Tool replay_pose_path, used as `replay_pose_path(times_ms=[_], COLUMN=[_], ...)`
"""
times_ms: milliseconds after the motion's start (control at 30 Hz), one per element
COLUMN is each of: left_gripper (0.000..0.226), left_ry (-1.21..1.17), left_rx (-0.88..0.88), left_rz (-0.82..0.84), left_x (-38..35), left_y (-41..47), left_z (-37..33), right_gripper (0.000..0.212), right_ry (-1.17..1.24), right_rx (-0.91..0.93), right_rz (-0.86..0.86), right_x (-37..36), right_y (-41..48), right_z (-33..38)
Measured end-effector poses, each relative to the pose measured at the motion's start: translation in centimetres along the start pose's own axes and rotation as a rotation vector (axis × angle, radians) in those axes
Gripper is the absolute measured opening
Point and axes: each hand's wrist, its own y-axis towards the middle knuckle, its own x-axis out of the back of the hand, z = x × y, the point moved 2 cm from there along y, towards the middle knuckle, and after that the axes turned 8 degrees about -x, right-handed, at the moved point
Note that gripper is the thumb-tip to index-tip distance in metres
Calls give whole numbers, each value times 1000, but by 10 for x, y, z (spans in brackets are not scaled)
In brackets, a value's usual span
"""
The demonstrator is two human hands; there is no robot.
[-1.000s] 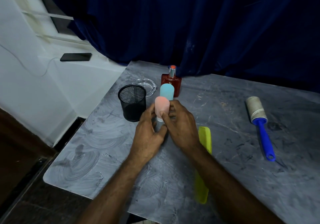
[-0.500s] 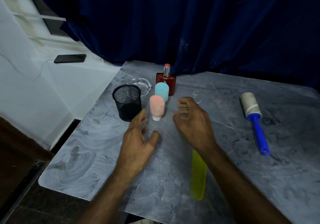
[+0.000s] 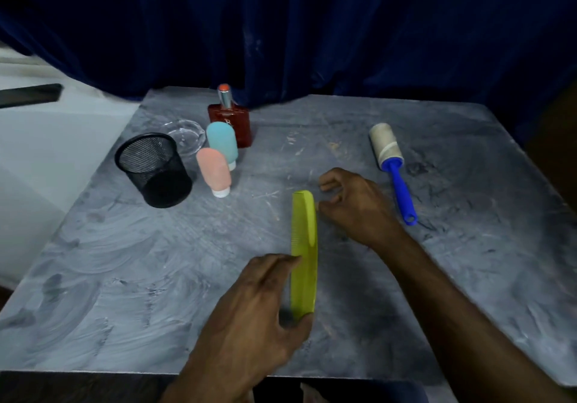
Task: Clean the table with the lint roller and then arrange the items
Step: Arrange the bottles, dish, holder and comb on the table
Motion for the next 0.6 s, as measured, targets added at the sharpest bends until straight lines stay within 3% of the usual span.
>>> replay_pose_path(times_ms=[167,400,600], left_gripper=[67,63,62], left_ry=[66,118,128], left_rx=[-63,-56,-73], left_rz=[50,77,68], left_x=[2,-3,-7], left_y=[3,6,3], left_z=[2,7,10], right_gripper=[42,22,19], right_ry=[-80,-144,-82], right_rx=[41,26,-64], right_rz=[44,62,76], right_x=[-8,-19,-22], right_y=[8,21,31], right_z=[1,6,5])
